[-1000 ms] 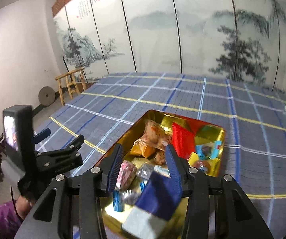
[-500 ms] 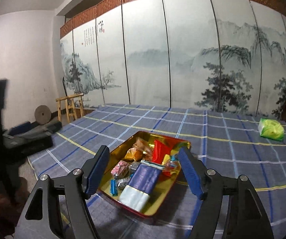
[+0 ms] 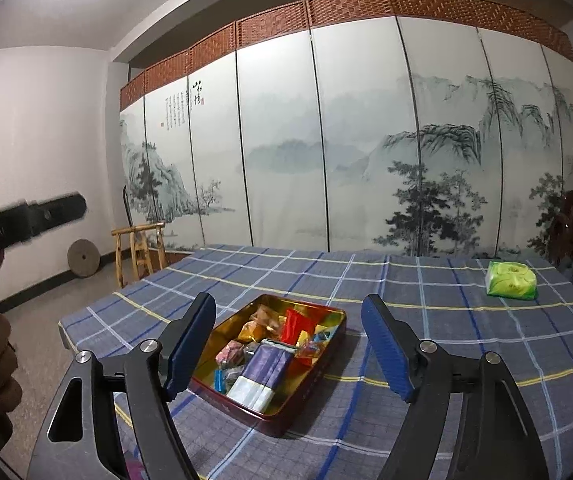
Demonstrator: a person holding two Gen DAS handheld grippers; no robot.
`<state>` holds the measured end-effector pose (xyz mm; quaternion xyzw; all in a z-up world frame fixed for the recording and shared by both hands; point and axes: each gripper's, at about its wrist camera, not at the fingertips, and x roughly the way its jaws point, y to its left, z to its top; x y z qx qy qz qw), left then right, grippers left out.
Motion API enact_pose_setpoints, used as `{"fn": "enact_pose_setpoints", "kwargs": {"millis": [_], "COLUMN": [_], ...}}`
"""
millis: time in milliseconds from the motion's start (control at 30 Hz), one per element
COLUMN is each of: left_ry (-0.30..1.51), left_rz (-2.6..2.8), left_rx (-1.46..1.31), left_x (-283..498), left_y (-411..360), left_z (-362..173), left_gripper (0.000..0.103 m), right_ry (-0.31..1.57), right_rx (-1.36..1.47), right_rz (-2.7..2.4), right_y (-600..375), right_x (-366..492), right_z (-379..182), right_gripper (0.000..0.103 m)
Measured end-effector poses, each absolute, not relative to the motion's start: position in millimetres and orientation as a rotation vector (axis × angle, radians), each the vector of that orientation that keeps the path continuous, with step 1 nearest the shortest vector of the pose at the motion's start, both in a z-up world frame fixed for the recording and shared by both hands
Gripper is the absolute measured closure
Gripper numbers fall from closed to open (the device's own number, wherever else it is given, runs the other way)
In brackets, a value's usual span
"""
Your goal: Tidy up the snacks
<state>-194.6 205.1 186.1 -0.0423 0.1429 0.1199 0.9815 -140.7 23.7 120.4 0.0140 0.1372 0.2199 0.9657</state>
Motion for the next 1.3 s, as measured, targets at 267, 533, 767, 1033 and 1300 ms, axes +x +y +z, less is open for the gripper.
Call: {"fn": "enact_pose_setpoints", "kwargs": {"millis": [267,533,767,1033,1300], "left_ry": [0.383,0.469,0.511,0.545,0.565], "left_rz": [0.261,0.294,0.307,0.3,0.297], "left_rx": [-0.087,-0.068,-0.034,-0.027,-0.022], "left_x": [-180,-164,-158,-154,-153], "left_y": [200,203,199,194,190], "left_z": [161,126,107,95,89], "left_gripper": [0.0,0.0,0.0,0.0,0.0], "right_ry": [0.279,0.311,0.342,0.36,0.365], "right_rx": [0.02,0.003,-0.001,-0.002,-0.002], "right_rz": [0.418,0.425,0.43,0.432,0.431], "right_y": [16,20,26,27,28], "right_x": [-156,-156,-153,-153,-153], "right_z": [115,104,97,93,92], "right_gripper": [0.024,0.022,0.021,0.02,0.019]}}
